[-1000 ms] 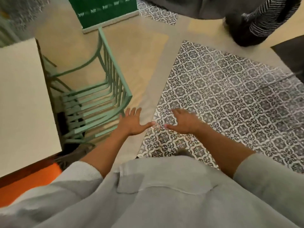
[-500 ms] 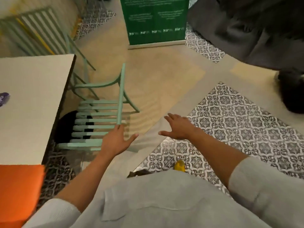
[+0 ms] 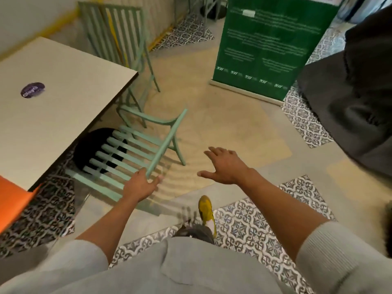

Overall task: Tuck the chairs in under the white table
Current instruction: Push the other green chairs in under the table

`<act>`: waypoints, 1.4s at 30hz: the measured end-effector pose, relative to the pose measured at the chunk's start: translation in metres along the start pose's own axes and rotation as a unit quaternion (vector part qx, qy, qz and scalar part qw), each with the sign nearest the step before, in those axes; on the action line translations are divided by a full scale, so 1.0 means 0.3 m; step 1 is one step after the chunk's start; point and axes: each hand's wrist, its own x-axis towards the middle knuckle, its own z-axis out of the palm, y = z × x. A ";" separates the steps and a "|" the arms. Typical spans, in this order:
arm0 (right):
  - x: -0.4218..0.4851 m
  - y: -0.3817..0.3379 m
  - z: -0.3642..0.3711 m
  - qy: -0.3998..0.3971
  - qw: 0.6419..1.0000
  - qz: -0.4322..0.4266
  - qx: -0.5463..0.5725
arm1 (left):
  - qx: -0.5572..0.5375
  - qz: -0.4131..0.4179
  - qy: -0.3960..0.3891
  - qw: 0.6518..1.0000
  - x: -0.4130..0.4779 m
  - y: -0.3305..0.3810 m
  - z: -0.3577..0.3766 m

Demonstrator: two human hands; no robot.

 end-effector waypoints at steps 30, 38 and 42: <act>1.188 0.007 -0.159 -0.156 0.853 -0.400 -0.296 | -0.046 -0.267 0.007 0.963 0.250 0.159 0.049; 1.269 0.029 -0.090 -0.201 0.825 -0.445 -0.286 | -0.009 -0.353 0.020 0.935 0.214 0.120 0.098; 1.266 0.046 -0.066 -0.175 0.834 -0.440 -0.283 | 0.021 -0.377 0.011 0.926 0.191 0.085 0.126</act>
